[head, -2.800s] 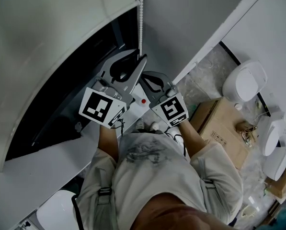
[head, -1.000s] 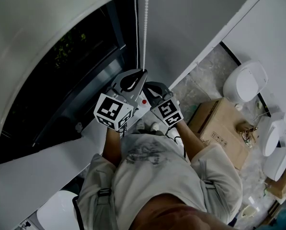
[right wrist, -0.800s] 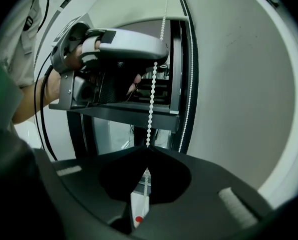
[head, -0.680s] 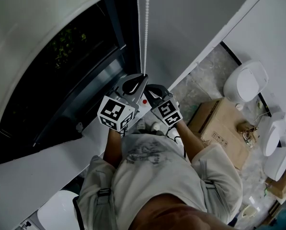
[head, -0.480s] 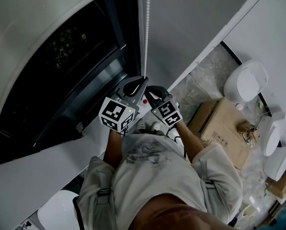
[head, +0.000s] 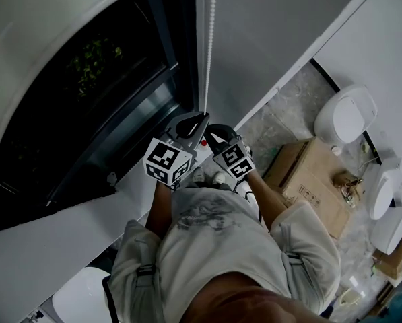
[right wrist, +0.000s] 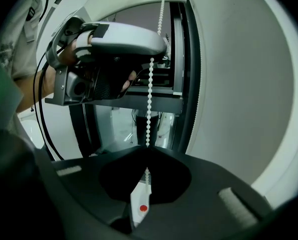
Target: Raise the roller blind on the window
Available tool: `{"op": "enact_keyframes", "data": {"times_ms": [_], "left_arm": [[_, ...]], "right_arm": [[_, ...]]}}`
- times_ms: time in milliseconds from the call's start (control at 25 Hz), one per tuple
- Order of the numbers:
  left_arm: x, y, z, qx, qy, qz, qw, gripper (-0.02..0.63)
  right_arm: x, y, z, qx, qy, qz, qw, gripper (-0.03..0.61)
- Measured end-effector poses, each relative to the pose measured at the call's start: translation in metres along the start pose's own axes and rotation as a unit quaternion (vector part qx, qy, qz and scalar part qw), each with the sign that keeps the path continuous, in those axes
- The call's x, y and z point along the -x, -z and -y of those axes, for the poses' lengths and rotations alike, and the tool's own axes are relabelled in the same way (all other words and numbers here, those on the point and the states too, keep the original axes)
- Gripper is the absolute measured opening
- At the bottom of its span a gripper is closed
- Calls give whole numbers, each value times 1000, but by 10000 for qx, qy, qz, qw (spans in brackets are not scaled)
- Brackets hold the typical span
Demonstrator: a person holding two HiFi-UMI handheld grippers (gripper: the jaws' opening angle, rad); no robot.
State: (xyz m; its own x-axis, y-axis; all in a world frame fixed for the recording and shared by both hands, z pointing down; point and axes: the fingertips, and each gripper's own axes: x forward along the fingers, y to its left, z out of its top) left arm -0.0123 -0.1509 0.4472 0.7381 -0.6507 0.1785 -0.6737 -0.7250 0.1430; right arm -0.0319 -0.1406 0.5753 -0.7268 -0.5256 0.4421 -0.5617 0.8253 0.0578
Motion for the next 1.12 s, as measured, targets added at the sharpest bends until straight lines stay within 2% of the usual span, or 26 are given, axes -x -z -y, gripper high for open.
{"op": "enact_keyframes", "data": {"times_ms": [320,520,680,880,1120], "left_arm": [[2,-5,-2,-57,-32,20,10000,9],[4,-5,-6,-57,-98,41,9999,9],[5,-4,-9,-54,-140,40,9999,9],[6,-5,-11,-69,-194,27,9998,9],[7,-4,-10,-56,-209,40,9998,9]], "right_arm": [[6,-7,1,92,132,141,9998,15],[23,-30,10,28,272,411,9988,31],[43,-65,24,-11,395,793,9961,40],[75,-128,33,71,470,1474,9879,43],[103,-201,28,563,396,2290,9710,52]]}}
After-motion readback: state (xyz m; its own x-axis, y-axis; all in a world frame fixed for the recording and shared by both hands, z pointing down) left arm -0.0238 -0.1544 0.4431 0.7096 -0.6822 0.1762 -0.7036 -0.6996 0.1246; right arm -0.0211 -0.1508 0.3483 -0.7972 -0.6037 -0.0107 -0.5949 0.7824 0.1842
